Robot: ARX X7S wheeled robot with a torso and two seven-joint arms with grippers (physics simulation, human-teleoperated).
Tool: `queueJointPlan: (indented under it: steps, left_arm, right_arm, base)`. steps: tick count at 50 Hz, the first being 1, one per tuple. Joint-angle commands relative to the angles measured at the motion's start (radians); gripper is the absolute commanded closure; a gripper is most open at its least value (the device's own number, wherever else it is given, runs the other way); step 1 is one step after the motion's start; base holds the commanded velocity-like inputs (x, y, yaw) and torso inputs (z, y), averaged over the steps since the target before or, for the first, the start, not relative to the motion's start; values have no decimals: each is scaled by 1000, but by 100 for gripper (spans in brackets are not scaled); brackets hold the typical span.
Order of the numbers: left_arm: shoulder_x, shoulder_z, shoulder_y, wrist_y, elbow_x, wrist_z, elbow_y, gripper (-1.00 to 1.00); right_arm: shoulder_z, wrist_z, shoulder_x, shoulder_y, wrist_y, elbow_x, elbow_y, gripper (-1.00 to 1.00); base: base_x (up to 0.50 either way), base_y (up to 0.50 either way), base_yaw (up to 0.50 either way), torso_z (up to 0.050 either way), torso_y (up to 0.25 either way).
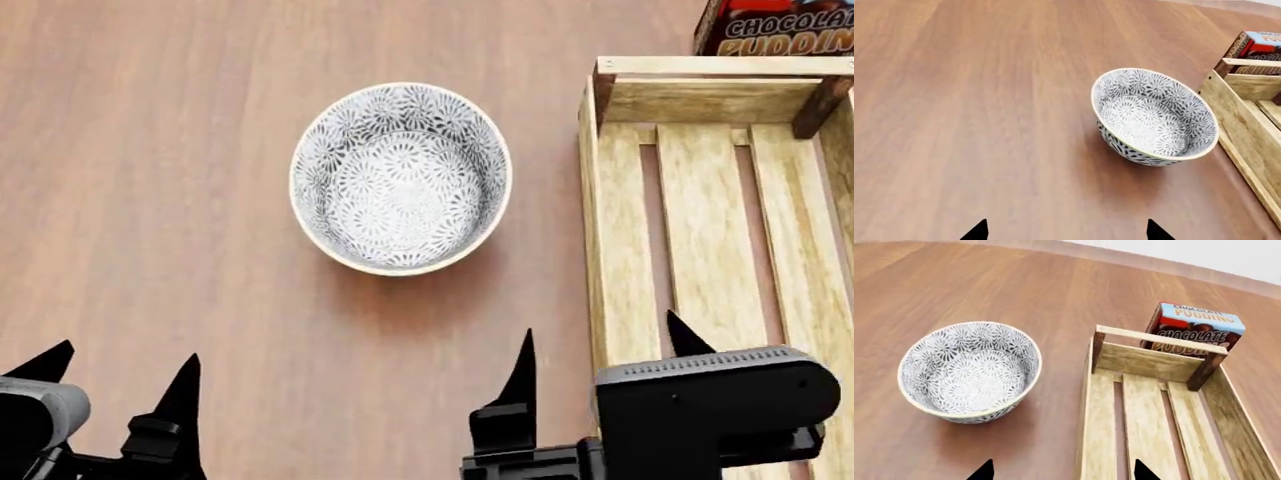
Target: Pick up the bowl on the left and put it in the tray.
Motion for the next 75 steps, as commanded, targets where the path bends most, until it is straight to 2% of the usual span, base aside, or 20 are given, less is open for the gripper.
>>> queueJointPlan:
  steps: [1,5,11,22,35,55,75]
  left_arm:
    - [-2,8,5,12,2,2,-29,-100]
    - [-4,9,15,20,2,7,-38,-100]
    - [-8,11,14,24,4,6,-47,-100]
    - [-14,15,18,25,-3,6,-41,-100]
    - [-25,6,19,30,-13,8,-48,-100]
    - [-34,7,31,60,-17,23,-71,-100]
    - [-43,-1,43,80,-26,28,-80,-100]
  right_arm:
    - [-219,-88,105,186,-14,-102,94,-100]
    - [-397,-194,162,350,-59,-186,185,-100]
    - [-620,-327,212,502,-86,-288,254,-100]
    - [-842,-462,184,662,-135,-392,376,-100]
    - [-948,-532,72,749,-184,-428,617,-100]
    - [-1042,-507,-54,803,-395,-520,994,-100]
    - [-1106,-497,-112,791,-485,-556,1141,-100]
  base:
    - [0,0,0,0,0]
    - [0,0,0,0,0]
    - [0,0,0,0,0]
    - [0,0,0,0,0]
    - [0,0,0,0,0]
    - [0,0,0,0,0]
    - [0,0,0,0,0]
